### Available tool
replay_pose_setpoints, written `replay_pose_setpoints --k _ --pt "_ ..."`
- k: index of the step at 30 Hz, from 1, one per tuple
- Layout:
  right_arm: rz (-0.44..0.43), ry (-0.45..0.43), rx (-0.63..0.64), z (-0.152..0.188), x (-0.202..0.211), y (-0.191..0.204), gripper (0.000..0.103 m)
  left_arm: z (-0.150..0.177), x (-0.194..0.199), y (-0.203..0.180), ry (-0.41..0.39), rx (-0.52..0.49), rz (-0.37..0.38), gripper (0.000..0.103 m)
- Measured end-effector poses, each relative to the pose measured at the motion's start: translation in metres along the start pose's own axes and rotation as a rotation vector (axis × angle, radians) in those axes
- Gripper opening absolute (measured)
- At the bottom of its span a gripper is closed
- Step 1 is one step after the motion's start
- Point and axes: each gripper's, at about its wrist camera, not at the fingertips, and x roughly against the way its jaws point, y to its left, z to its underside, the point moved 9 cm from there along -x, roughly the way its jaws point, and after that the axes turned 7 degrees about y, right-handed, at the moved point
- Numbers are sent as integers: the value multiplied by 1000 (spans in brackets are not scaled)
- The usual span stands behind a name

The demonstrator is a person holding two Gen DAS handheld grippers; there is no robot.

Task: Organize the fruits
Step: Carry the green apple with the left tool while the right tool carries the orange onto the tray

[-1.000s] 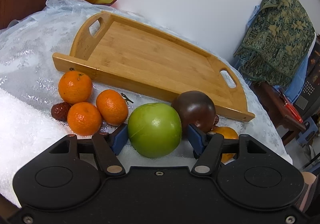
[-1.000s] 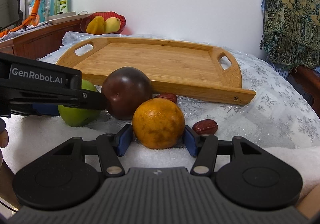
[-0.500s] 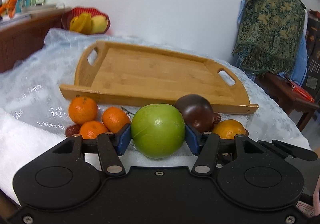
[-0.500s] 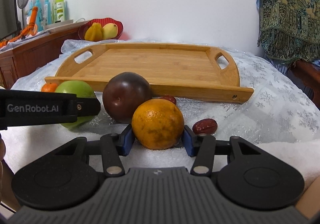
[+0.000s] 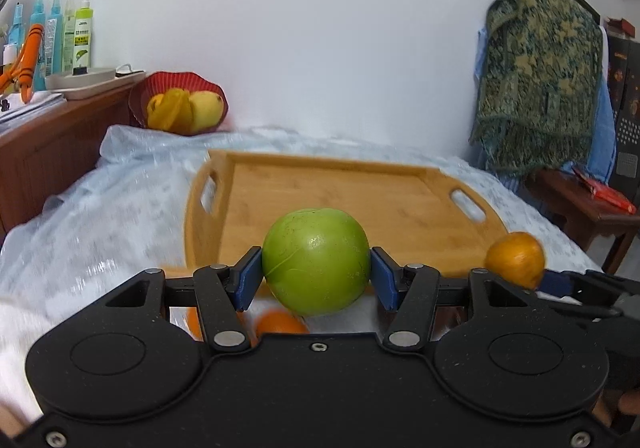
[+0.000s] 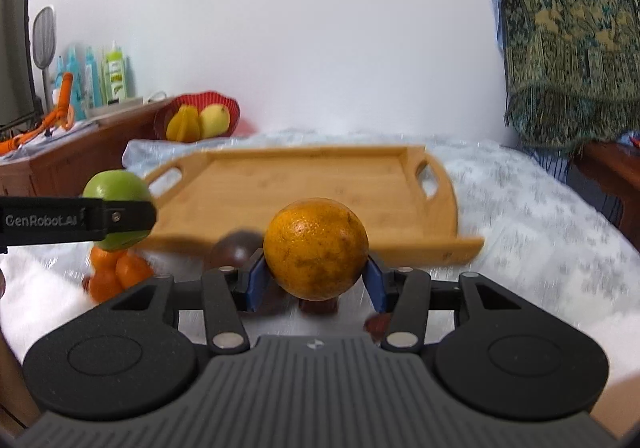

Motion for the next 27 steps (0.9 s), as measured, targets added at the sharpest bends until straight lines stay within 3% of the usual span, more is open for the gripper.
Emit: replay_pose_setpoints --k 7,14,22,27 --pt "1 -29 -21 -48 -30 -15 53 -48 -31 29 -32 20 -10 54" --pt "20 6 -54 -81 -81 -29 53 -86 -88 46 -27 33 -1 54" --pt "38 64 -83 -103 -135 -47 53 -119 -154 51 14 21 32 54" --pt "50 113 -121 -107 -167 -58 53 -124 -187 56 58 19 24 54"
